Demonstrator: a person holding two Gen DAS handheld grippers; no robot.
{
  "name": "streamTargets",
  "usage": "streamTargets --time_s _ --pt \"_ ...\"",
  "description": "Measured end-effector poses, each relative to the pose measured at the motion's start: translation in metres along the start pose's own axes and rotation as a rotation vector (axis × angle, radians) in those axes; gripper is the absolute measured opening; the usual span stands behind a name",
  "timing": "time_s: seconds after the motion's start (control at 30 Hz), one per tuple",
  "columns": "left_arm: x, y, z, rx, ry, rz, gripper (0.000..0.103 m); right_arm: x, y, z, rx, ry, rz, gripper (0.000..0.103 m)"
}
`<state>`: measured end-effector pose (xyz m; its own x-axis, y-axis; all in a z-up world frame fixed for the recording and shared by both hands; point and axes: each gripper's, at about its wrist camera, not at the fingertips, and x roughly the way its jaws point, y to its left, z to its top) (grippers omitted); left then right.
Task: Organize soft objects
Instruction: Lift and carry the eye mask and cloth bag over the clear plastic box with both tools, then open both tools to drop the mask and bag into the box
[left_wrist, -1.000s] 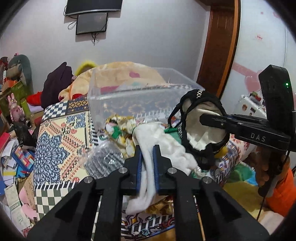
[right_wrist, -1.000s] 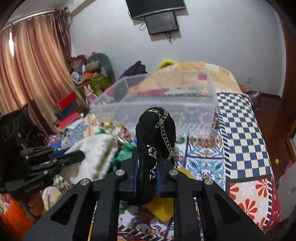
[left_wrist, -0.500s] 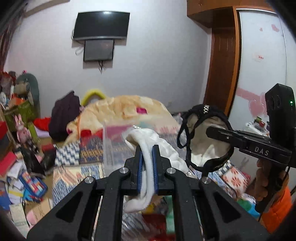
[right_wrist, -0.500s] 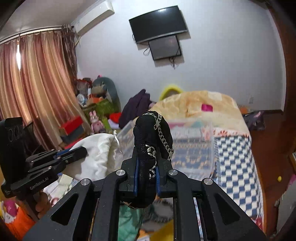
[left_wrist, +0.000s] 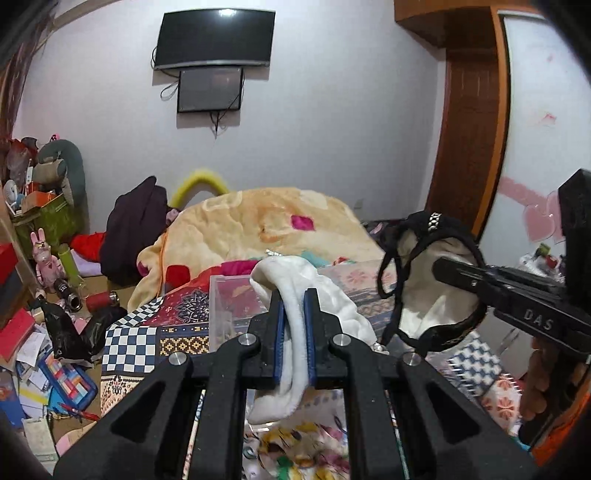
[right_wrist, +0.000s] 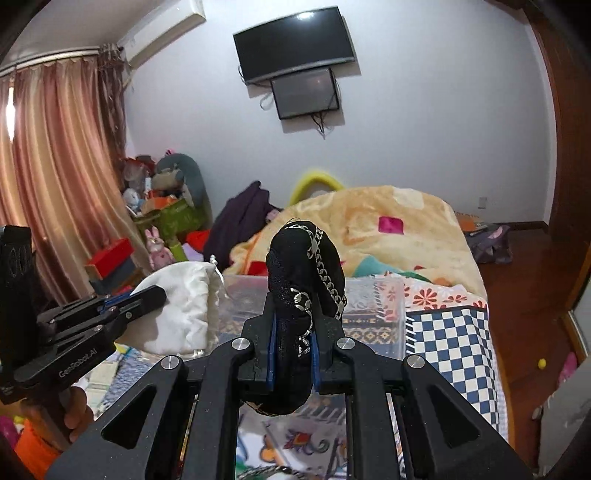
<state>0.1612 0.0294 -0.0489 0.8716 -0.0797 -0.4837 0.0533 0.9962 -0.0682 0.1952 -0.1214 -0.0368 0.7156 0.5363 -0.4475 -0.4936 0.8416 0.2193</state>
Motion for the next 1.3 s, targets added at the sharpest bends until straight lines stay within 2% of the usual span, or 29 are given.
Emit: streamTargets --time_s 0.33,0.47,0.67,0.77,0.83,0.9,1.0,1.1,1.17,1.23,1.3 --pt "0.062 0.004 -0.013 -0.003 0.158 0.030 0.009 0.043 -0.018 -0.017 -0.009 0.162 -0.040 0.013" --pt "0.071 0.002 -0.018 0.003 0.194 0.020 0.009 0.050 -0.017 -0.024 -0.033 0.204 -0.043 0.014" --pt "0.070 0.001 -0.021 0.003 0.223 -0.001 0.010 0.048 -0.014 -0.029 -0.063 0.224 -0.050 0.016" --pt "0.064 -0.001 -0.021 0.004 0.217 -0.011 0.014 0.043 -0.014 -0.028 -0.075 0.230 -0.059 0.022" --pt "0.056 0.000 -0.020 -0.002 0.202 -0.022 0.020 0.037 -0.014 -0.028 -0.083 0.226 -0.065 0.029" --pt "0.047 0.000 -0.019 -0.005 0.186 -0.026 0.023 0.030 -0.013 -0.027 -0.092 0.210 -0.074 0.040" --pt "0.031 0.000 -0.016 -0.002 0.149 -0.032 0.028 0.017 -0.010 -0.024 -0.108 0.172 -0.089 0.045" --pt "0.014 0.001 -0.012 -0.011 0.107 -0.039 0.040 0.003 -0.009 -0.020 -0.110 0.137 -0.085 0.049" --pt "0.002 0.003 -0.011 -0.020 0.078 -0.047 0.043 -0.008 -0.005 -0.018 -0.107 0.113 -0.076 0.053" --pt "-0.012 0.003 -0.011 -0.020 0.050 -0.043 0.047 -0.021 -0.001 -0.019 -0.109 0.084 -0.071 0.060" --pt "-0.024 0.005 -0.013 -0.022 0.026 -0.038 0.057 -0.032 0.001 -0.020 -0.110 0.057 -0.069 0.071"
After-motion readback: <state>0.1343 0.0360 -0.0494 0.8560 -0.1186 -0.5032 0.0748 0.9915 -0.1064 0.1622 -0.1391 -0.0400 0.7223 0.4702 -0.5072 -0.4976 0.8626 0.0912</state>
